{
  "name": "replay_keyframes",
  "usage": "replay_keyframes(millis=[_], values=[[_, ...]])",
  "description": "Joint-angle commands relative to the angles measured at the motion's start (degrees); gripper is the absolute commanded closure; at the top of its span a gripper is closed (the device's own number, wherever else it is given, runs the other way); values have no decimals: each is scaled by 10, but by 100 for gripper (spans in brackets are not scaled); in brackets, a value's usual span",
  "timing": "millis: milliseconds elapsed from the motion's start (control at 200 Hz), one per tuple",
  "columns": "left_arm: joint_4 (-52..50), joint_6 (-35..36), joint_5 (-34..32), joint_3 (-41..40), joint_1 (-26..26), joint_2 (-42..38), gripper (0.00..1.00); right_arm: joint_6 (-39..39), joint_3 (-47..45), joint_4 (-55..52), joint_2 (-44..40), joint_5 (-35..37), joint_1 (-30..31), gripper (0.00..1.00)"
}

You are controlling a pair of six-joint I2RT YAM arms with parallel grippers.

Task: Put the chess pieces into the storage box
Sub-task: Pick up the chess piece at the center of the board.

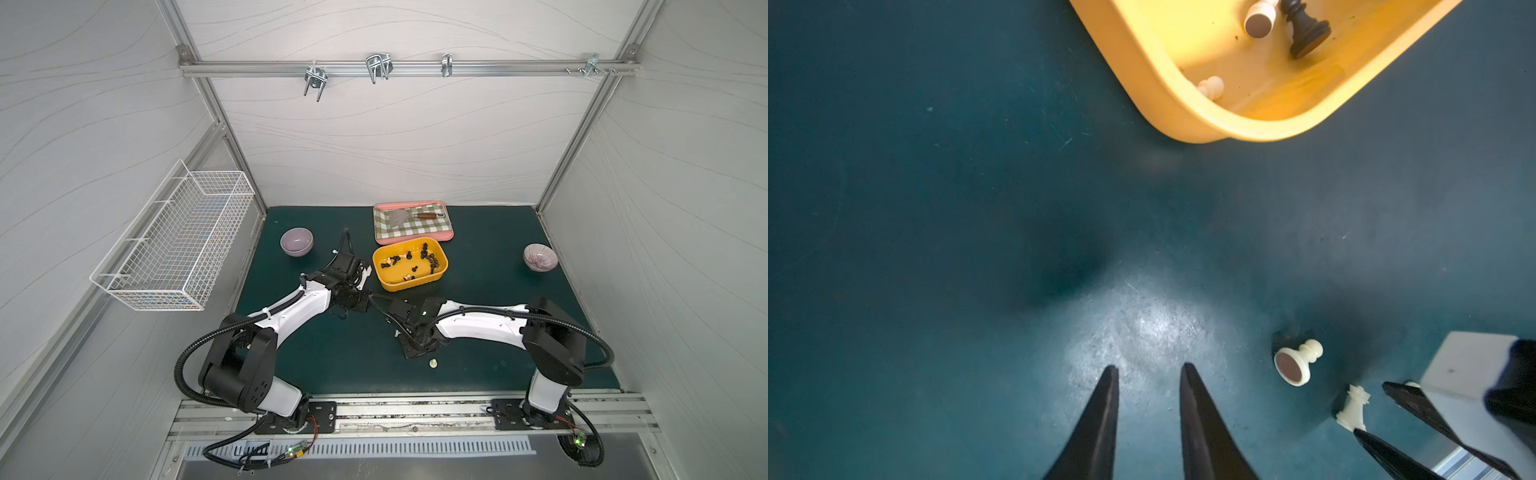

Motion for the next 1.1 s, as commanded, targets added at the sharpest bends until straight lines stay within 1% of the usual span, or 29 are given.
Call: replay_keyframes(millis=[0,430,750,935,1095], values=[[18,-5,11,2,3,-14,73,15,12,-21,13,1,5,60],[19,-4,11,1,3,-17,73,13,31,-35,41,-5,8,60],[20,-5,12,1,3,-17,72,12,36,-37,61,-10,8,65],[20,-4,12,1,3,-17,73,10,36,-37,59,-8,7,69],[17,-4,10,2,3,-17,73,6,34,-39,43,-2,5,69]])
